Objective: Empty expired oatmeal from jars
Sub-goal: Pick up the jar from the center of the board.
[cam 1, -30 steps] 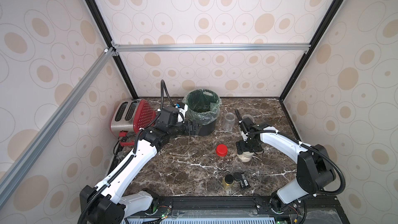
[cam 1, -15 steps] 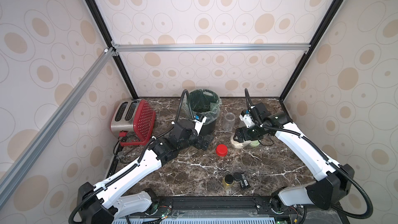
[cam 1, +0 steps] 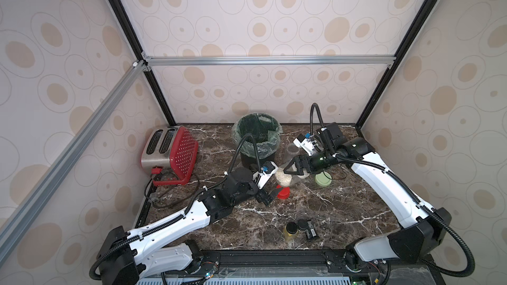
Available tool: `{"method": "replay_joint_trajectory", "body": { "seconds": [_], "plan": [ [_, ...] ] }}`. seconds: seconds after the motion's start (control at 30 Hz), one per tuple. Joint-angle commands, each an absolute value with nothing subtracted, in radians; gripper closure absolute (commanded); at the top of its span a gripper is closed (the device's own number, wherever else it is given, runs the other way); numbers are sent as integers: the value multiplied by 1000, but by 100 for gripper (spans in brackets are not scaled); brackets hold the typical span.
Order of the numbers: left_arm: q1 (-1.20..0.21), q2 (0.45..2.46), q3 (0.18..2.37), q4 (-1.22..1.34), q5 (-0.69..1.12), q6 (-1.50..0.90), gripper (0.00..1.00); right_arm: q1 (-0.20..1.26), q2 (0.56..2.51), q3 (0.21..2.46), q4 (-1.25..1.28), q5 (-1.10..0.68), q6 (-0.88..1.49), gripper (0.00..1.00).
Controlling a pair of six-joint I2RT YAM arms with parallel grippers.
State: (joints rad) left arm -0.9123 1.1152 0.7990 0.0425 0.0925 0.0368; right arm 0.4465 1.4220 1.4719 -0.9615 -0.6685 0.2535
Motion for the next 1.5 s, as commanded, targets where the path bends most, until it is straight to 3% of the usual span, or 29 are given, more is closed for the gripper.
{"method": "replay_joint_trajectory", "body": {
  "seconds": [0.0,0.67,0.8,0.97,1.07,1.17,1.23,1.27,1.37,1.47],
  "plan": [
    [-921,1128,819,127,129,105,1,466,1429,1509,-874,-763,287,51],
    [-921,1115,797,117,70,268,1,551,1531,1583,-876,-845,323,58],
    [-922,1118,805,100,51,281,7,557,1536,1588,-879,-841,324,59],
    [-921,1122,819,82,36,278,25,559,1537,1587,-875,-848,330,57],
    [-922,1120,825,85,16,266,41,558,1533,1588,-884,-838,324,47],
    [-922,1118,830,93,-21,251,68,559,1528,1602,-911,-789,307,28],
    [-922,1120,841,90,-46,236,94,557,1528,1619,-938,-728,303,13],
    [-921,1121,848,83,-48,233,100,557,1528,1626,-950,-703,301,7],
    [-921,1120,843,101,-34,235,100,549,1531,1655,-977,-670,309,1],
    [-921,1113,822,137,-14,234,100,537,1533,1679,-989,-686,325,1]
  ]
}}
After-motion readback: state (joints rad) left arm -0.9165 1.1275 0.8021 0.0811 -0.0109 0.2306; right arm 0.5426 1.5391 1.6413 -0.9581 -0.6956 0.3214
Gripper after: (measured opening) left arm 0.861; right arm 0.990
